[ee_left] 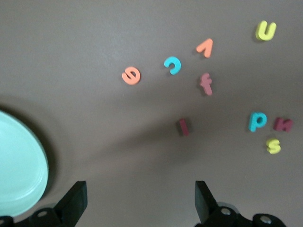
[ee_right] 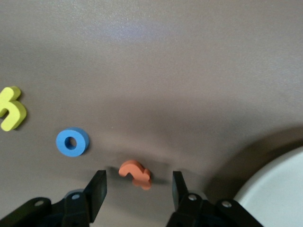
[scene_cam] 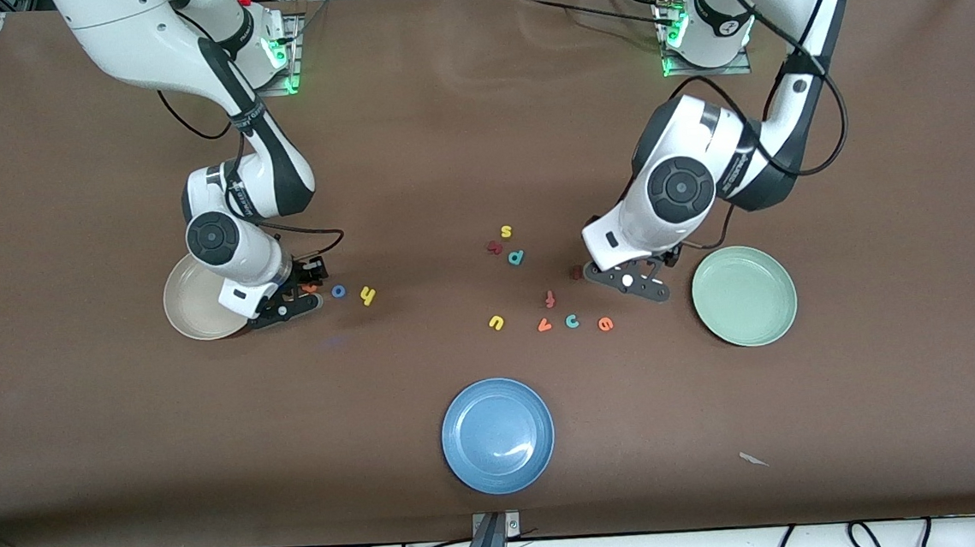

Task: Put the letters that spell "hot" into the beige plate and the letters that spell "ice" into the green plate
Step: 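Grasp the orange letter with the right gripper while the left gripper lowers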

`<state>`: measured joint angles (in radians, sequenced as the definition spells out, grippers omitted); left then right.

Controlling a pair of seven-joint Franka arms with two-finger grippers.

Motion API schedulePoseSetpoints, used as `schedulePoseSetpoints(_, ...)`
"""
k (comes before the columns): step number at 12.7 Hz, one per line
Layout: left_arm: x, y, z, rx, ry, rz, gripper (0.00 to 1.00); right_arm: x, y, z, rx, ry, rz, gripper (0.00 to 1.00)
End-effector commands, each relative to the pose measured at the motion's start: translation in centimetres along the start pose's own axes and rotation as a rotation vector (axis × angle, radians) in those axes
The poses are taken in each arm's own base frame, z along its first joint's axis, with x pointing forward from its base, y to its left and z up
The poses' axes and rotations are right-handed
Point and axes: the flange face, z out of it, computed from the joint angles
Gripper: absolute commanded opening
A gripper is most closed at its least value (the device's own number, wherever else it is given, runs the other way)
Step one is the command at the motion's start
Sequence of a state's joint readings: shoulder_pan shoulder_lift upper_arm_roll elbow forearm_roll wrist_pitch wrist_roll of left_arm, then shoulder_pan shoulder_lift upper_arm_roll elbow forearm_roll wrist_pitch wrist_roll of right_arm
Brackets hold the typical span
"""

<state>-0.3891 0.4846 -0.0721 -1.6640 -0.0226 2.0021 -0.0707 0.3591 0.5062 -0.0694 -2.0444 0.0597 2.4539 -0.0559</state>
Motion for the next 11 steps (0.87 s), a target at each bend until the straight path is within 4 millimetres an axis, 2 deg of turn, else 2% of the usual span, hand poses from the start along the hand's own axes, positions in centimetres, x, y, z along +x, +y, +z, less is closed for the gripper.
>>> schedulePoseSetpoints(1,1.3,-0.2,0.6,-0.029,0.033,-0.04,1.0,-0.1,-0.2,0.1,-0.003,0.014,-0.016,0.65)
schedulePoseSetpoints(3,1.2,0.1,1.9,-0.02,0.011,-0.105,1.0,0.0,-0.6,0.4,-0.005,0.029,-0.019,0.65)
schedulePoseSetpoints(5,0.8,0.3,3.4,-0.01,-0.015,-0.103,1.0,0.1,-0.7,0.7,-0.007,0.03,-0.023,0.58)
schedulePoseSetpoints(8,0.4,0.3,4.3,-0.007,-0.019,-0.093,1.0,0.2,-0.7,0.6,-0.009,0.039,-0.026,0.54)
schedulePoseSetpoints(11,0.9,0.4,6.0,-0.012,0.016,-0.089,1.0,0.1,-0.7,0.8,-0.009,0.036,-0.024,0.38)
